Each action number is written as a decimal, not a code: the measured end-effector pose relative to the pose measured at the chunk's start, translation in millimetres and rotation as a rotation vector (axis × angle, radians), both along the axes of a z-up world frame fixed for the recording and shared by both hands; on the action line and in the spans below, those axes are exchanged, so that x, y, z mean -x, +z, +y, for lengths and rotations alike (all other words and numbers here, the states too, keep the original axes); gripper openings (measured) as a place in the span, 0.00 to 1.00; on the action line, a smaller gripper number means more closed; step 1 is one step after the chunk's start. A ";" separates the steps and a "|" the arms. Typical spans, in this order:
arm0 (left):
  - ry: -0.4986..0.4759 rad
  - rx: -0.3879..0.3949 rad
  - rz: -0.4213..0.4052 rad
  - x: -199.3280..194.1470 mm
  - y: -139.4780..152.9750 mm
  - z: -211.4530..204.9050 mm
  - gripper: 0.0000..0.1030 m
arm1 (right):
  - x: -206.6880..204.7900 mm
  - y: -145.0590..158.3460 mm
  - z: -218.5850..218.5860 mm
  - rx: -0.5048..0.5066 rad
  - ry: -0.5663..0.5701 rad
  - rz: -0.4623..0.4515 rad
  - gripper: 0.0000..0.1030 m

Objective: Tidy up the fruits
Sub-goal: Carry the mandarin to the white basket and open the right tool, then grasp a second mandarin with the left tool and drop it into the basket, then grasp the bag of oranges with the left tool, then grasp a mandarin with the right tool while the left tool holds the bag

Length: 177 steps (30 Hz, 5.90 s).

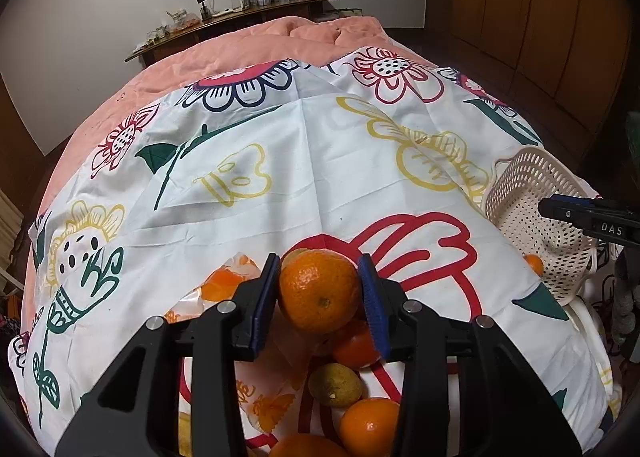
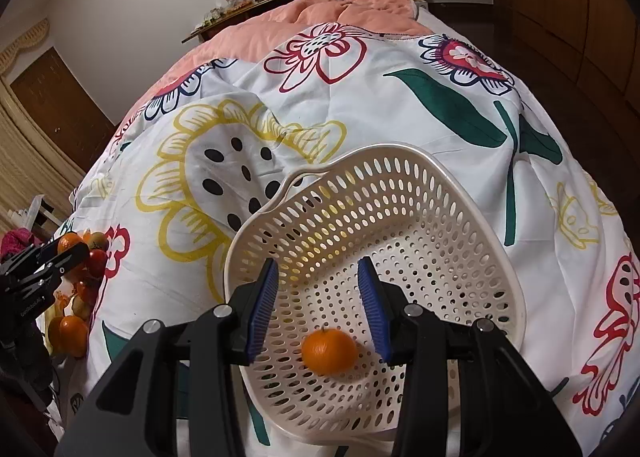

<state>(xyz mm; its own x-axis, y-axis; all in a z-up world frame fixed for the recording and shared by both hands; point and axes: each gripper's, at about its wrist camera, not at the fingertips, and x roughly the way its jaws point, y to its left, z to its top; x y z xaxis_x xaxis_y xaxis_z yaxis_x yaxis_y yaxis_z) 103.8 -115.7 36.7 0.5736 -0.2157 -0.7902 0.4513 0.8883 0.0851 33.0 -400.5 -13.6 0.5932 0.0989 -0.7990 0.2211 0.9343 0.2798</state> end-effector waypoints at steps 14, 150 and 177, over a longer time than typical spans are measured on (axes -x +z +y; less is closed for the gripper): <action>-0.078 0.019 -0.043 24.0 31.3 -45.4 0.40 | 18.6 13.6 -24.2 -0.032 -0.067 -0.075 0.41; 0.294 0.326 0.011 7.0 53.2 127.9 0.60 | 19.1 39.1 233.8 0.059 0.591 0.028 0.46; 0.305 0.355 0.007 10.5 54.6 142.9 0.60 | 10.3 49.3 210.2 -0.087 0.537 0.004 0.24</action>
